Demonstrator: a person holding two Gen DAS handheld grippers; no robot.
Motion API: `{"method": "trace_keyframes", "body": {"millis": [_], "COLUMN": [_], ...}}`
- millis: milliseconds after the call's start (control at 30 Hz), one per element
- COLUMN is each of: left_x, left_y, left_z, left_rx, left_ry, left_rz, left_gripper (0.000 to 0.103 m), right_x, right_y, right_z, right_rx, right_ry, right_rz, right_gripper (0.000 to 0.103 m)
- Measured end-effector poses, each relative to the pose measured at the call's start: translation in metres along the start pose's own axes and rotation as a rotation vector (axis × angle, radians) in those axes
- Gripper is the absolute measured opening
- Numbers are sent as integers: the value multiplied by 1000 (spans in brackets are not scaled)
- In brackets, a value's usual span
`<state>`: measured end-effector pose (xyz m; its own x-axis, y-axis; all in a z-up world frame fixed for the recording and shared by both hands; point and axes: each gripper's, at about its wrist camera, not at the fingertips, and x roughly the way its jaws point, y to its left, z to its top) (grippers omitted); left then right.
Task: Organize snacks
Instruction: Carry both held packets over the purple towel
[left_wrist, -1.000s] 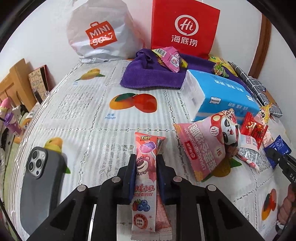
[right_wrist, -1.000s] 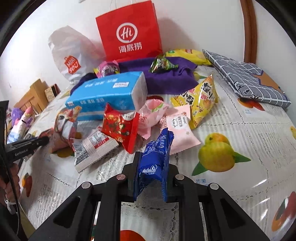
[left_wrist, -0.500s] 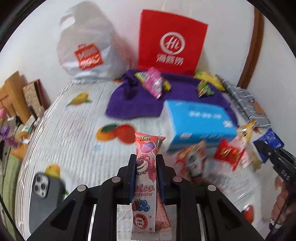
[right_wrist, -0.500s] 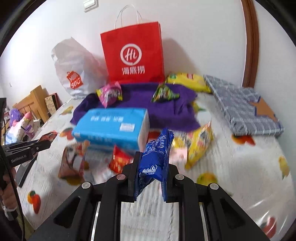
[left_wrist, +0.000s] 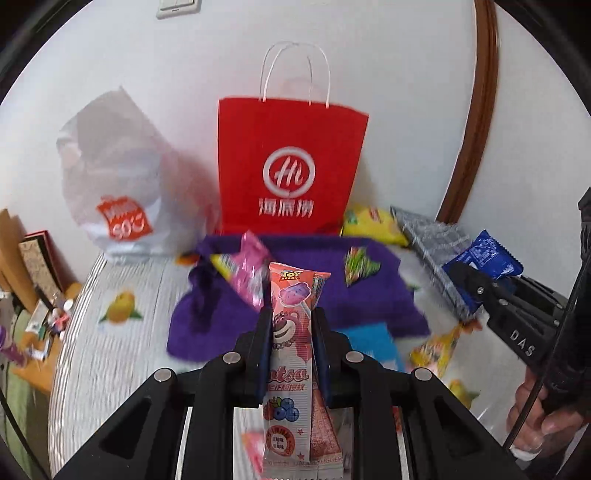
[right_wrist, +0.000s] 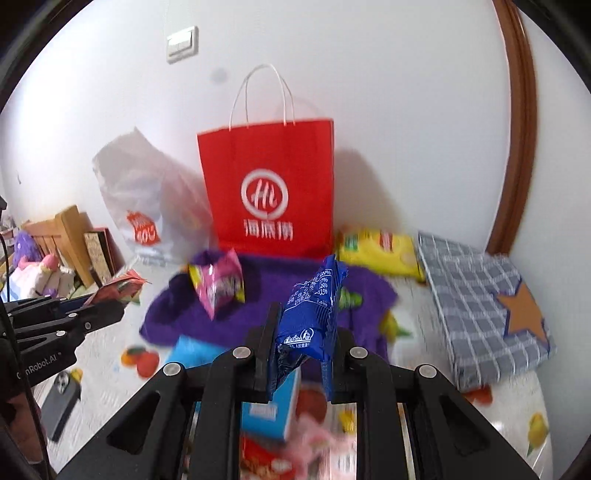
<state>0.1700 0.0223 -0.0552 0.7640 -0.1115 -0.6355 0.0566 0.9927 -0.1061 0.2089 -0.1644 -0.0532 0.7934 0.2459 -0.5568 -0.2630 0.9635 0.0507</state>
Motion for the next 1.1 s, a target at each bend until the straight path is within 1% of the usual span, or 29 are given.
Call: {"method": "trace_keyframes", "body": {"millis": [67, 133, 267, 467, 533, 600, 633, 700, 767, 833, 900, 1000, 1100], "left_x": [4, 9, 24, 53, 63, 71, 77, 84, 93, 99, 100, 102, 104], "left_y": [2, 3, 3, 9, 13, 19, 25, 35, 47, 57, 64, 73, 75], "left_z": [16, 29, 48, 72, 81, 85, 86, 86, 84, 84, 83, 83, 82], "left_rx": [-12, -11, -1, -11, -17, -25, -29, -50, -73, -91, -103, -127, -135], "left_ry": [-9, -14, -10, 14, 15, 12, 25, 40, 74, 91, 94, 100, 109], "left_rz": [-21, -24, 11, 26, 35, 47, 63, 76, 90, 123, 154, 147, 146], "left_gripper": [20, 20, 20, 20, 20, 20, 20, 20, 20, 20, 20, 20, 20], "right_x": [7, 15, 32, 59, 69, 80, 87, 98, 108, 118, 125, 133, 139], "right_y": [1, 1, 1, 0, -5, -8, -12, -21, -32, -44, -54, -69, -84], "right_z": [15, 28, 48, 66, 69, 69, 68, 65, 61, 57, 54, 49, 45], "right_rx": [-2, -1, 7, 22, 31, 10, 7, 0, 16, 32, 32, 41, 73], "right_ry": [-9, -17, -28, -24, -14, 9, 17, 42, 74, 104, 120, 149, 176], "right_rz": [3, 3, 12, 28, 36, 45, 42, 29, 16, 19, -16, -66, -73], "right_gripper": [19, 19, 19, 19, 19, 19, 19, 19, 19, 19, 19, 19, 19]}}
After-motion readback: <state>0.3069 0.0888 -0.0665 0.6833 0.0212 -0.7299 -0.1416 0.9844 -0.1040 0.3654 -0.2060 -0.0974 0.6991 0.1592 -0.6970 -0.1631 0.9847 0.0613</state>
